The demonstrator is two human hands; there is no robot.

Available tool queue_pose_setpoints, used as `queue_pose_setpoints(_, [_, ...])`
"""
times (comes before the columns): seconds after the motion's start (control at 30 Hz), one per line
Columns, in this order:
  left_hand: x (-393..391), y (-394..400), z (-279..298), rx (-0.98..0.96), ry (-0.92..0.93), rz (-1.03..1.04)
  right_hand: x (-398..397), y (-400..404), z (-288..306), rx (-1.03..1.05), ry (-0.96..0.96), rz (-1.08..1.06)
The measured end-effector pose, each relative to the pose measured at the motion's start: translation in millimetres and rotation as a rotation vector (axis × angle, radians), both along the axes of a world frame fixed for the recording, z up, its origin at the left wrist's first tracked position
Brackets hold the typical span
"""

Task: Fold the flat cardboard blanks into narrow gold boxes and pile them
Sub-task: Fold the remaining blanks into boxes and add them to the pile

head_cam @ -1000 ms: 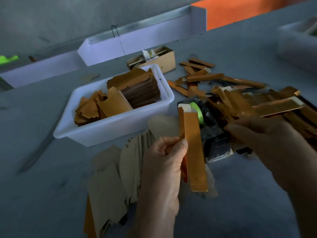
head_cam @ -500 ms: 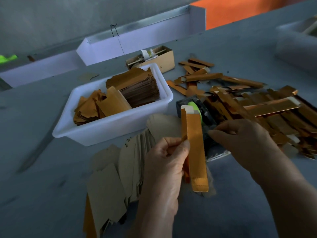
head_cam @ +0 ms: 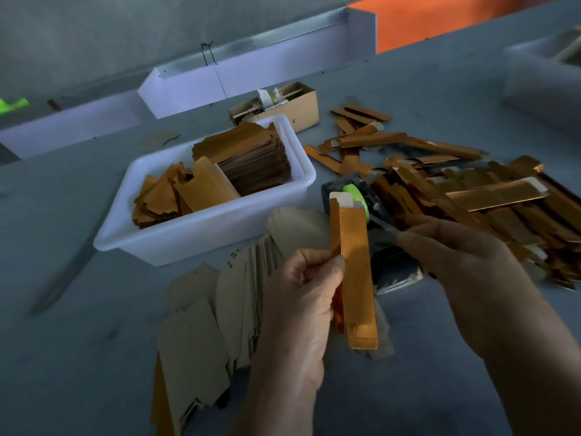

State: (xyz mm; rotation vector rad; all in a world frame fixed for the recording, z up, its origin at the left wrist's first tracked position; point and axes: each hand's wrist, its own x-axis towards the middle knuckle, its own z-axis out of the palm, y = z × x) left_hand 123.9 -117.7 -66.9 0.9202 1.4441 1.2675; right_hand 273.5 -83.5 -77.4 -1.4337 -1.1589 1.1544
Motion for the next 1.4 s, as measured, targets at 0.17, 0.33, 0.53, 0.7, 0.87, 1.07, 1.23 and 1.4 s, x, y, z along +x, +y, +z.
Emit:
queue_pose_setpoints(0.17, [0, 1, 0, 0.042, -0.005, -0.028, -5, -8, -4, 0.109, -0.317, -0.067])
queue_pose_setpoints(0.33, [6, 2, 3, 0.091, 0.004, -0.091, -8, -10, -9, 0.132, -0.348, -0.086])
queue_pose_setpoints(0.53, [20, 10, 0, 0.091, 0.058, -0.177, -10, -10, -11, 0.137, -0.333, -0.072])
queue_pose_setpoints(0.7, [23, 13, -4, 0.046, 0.073, -0.187, -8, -13, -17, 0.17, -0.307, -0.053])
queue_pose_setpoints(0.87, [22, 14, -3, 0.04, 0.083, -0.185, -9, -12, -17, 0.226, -0.388, -0.054])
queue_pose_setpoints(1.07, [21, 15, -2, 0.019, 0.079, -0.188, -9, -16, -20, 0.282, -0.865, -0.114])
queue_pose_setpoints(1.23, [17, 17, 1, -0.05, 0.031, -0.23, 9, -25, -7, 0.322, -0.482, -0.094])
queue_pose_setpoints(1.4, [14, 12, 7, -0.023, 0.006, -0.208, 16, -23, 12, 0.249, 0.028, 0.187])
